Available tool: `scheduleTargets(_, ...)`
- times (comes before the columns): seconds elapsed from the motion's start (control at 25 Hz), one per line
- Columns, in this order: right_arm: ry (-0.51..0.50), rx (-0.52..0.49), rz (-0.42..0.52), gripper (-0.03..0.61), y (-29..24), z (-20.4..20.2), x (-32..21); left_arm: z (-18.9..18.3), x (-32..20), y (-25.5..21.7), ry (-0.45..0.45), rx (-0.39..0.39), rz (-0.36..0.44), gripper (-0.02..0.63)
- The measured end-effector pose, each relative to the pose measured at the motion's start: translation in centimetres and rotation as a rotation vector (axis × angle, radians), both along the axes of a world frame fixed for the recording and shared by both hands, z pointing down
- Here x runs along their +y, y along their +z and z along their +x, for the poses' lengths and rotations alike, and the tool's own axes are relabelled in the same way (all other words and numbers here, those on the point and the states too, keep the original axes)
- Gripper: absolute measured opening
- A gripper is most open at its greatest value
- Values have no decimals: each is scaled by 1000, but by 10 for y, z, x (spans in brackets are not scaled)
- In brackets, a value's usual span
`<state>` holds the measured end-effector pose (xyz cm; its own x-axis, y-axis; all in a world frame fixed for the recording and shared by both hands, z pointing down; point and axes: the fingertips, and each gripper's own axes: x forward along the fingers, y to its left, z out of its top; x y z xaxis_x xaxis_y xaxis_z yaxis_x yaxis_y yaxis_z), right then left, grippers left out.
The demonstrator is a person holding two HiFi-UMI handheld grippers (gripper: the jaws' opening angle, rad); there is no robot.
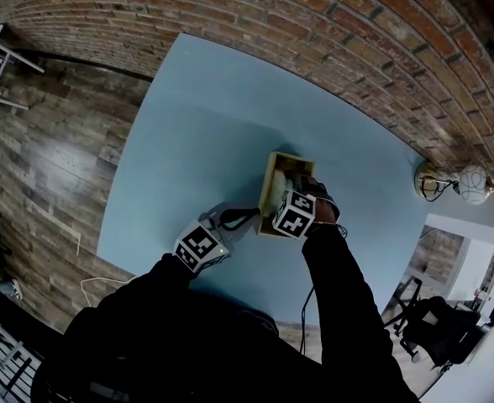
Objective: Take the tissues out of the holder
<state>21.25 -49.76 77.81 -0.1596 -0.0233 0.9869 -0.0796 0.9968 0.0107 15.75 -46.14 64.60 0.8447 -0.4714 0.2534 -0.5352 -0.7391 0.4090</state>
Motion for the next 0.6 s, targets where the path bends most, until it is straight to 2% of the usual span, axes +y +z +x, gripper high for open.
scheduleTargets(0.2, 5, 19, -3, 522, -10, -2, -4, -2, -1, -4, -5, 11, 1, -6)
scheduleTargets(0.36, 22, 17, -1, 430, -18, -4, -4, -7, 3, -2, -12, 11, -8, -6)
scheduleTargets(0.6, 27, 23, 26, 376, -20, 1, -2, -8, 6, -7, -11, 16, 1, -6)
